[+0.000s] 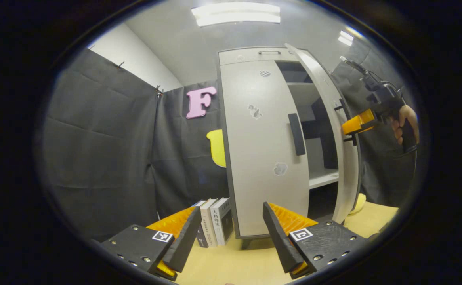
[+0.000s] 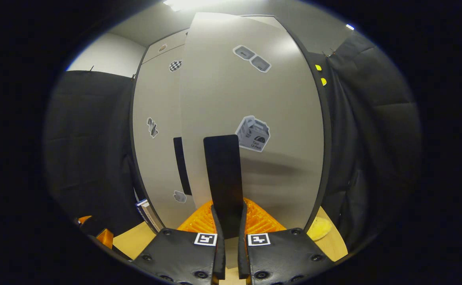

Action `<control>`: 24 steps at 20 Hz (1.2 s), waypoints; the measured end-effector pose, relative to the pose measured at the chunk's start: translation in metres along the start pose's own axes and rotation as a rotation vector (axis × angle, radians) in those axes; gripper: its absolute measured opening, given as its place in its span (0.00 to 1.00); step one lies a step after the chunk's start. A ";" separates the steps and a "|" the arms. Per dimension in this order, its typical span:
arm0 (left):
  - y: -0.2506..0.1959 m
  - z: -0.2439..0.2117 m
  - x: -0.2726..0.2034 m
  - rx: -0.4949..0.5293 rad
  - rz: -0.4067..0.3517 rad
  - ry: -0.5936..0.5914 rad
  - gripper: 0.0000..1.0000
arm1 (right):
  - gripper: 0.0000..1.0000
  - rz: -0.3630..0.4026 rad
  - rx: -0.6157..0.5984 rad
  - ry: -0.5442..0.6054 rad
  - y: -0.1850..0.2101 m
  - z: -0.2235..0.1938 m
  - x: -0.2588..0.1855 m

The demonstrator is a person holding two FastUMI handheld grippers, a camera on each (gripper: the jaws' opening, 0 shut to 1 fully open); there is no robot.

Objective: Open the right door of the double-door shoe cabinet with the right hand, and open the left door with the left hand.

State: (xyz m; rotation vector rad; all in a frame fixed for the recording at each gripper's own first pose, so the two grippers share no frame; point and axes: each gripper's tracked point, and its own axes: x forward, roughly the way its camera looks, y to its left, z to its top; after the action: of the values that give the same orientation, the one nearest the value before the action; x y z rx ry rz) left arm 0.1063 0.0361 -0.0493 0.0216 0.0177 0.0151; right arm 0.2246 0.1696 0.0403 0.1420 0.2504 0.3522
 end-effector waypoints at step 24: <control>-0.088 0.022 -0.005 0.003 -0.102 -0.017 0.92 | 0.13 -0.051 -0.014 0.020 -0.045 -0.001 -0.045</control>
State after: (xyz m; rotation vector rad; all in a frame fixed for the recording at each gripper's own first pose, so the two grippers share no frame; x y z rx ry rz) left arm 0.1032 -0.0520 -0.0291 0.0243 0.0018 -0.0876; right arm 0.1985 0.1117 0.0408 0.1186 0.2707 0.3044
